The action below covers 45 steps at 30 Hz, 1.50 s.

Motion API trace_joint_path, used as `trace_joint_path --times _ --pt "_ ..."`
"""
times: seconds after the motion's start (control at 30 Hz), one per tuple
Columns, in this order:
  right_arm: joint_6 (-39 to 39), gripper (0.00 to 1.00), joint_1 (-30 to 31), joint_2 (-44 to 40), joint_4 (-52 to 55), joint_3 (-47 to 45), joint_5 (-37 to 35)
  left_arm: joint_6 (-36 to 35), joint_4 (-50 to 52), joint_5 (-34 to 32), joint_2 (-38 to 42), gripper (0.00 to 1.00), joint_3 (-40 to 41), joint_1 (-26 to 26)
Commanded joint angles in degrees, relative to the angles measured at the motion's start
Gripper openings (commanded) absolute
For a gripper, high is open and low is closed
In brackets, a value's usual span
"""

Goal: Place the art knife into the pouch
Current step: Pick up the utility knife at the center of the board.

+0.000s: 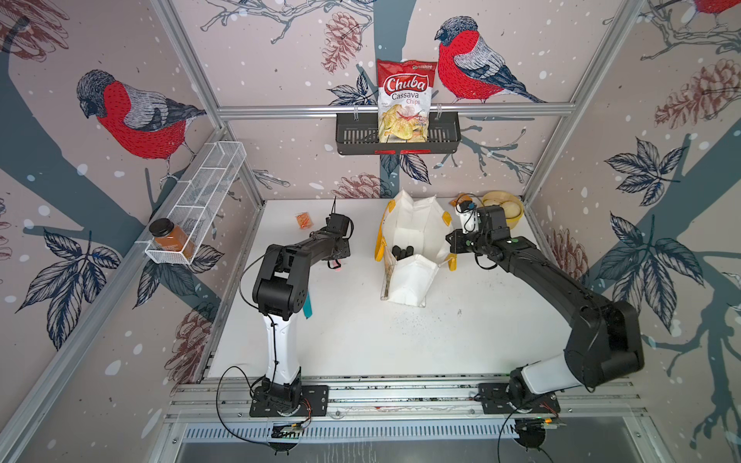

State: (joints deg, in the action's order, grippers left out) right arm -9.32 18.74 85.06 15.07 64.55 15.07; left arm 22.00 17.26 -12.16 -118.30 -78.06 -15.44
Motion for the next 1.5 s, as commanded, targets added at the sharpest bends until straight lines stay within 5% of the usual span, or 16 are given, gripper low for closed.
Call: trace_joint_path --times 0.0,1.47 --pt "-0.24 0.0 0.07 -0.5 -1.27 -0.14 0.18 -1.45 5.73 3.27 -0.31 0.35 0.02 -0.74" --pt "-0.17 0.0 0.6 -0.73 -0.74 0.46 0.2 -3.1 14.65 1.94 18.63 0.32 -15.81 -8.47"
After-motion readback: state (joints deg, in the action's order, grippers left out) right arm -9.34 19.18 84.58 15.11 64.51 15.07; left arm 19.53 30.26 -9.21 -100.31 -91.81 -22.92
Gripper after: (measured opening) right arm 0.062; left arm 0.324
